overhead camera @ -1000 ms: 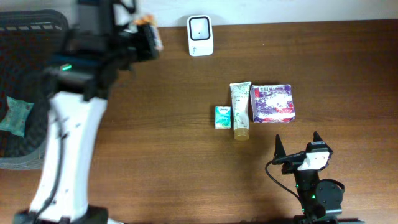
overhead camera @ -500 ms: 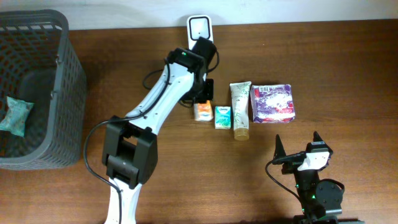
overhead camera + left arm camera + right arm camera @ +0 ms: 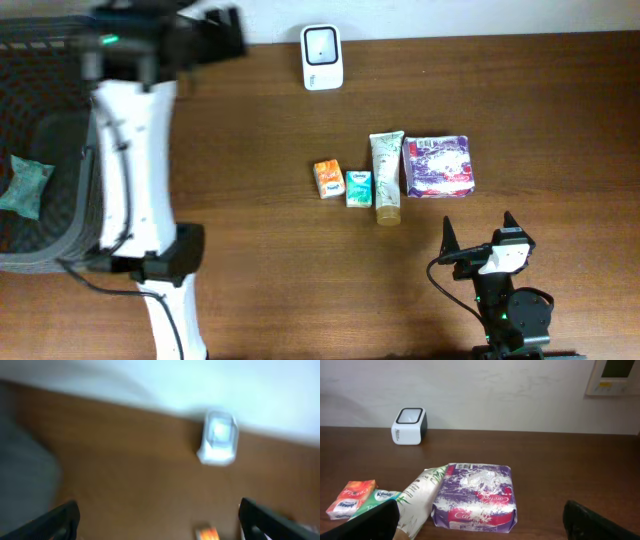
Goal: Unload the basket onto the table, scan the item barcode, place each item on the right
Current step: 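Place the orange pack left of the green pack and withdraw, then reach the left gripper into the basket and grasp the mint-green wipes pack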
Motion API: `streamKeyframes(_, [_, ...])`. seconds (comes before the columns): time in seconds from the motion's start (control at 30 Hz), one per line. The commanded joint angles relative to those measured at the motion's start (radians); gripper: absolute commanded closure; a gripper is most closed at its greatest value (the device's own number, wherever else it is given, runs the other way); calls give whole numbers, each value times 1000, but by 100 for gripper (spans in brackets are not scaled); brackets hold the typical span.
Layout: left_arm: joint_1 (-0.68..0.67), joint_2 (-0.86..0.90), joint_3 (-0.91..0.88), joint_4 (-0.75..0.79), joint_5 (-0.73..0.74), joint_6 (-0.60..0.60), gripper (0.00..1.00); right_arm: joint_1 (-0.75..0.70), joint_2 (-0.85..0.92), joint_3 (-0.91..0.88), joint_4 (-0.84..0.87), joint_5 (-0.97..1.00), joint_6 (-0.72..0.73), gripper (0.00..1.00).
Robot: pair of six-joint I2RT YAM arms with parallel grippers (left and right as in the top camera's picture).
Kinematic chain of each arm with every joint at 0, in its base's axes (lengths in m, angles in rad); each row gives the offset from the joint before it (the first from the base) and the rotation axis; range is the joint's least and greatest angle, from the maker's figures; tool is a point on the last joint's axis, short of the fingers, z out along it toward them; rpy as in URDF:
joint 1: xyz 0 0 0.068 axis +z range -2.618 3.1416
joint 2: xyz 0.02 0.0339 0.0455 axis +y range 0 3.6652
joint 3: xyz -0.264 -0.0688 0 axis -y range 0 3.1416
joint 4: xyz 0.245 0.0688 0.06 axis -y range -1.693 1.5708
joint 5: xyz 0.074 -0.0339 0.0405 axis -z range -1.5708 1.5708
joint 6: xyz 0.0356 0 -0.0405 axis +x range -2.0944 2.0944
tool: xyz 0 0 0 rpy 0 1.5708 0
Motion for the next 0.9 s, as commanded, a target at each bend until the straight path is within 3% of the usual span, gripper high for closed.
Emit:
streamKeyframes(0.0, [211, -9, 121, 22, -209, 16, 1, -6, -6, -8, -3, 6, 0, 2])
streamKeyframes(0.03, [262, -8, 117, 16, -228, 16, 6, -6, -6, -8, -3, 6, 0, 1])
streamKeyframes(0.23, [501, -8, -111, 72, -246, 23, 10, -6, -6, -8, -3, 6, 0, 1])
streamKeyframes(0.47, [546, -8, -520, 281, -416, 130, 8, -6, -6, -8, -3, 6, 0, 1])
streamKeyframes(0.6, [548, -8, -691, 382, -590, 159, 7, -6, -6, -8, -3, 6, 0, 1])
streamKeyframes(0.63, [548, -8, -766, 449, -592, 242, 6, -6, -6, -8, -3, 6, 0, 1])
streamKeyframes(0.87, [587, -8, -957, 591, -672, 401, 7, -6, -6, -8, -3, 6, 0, 1])
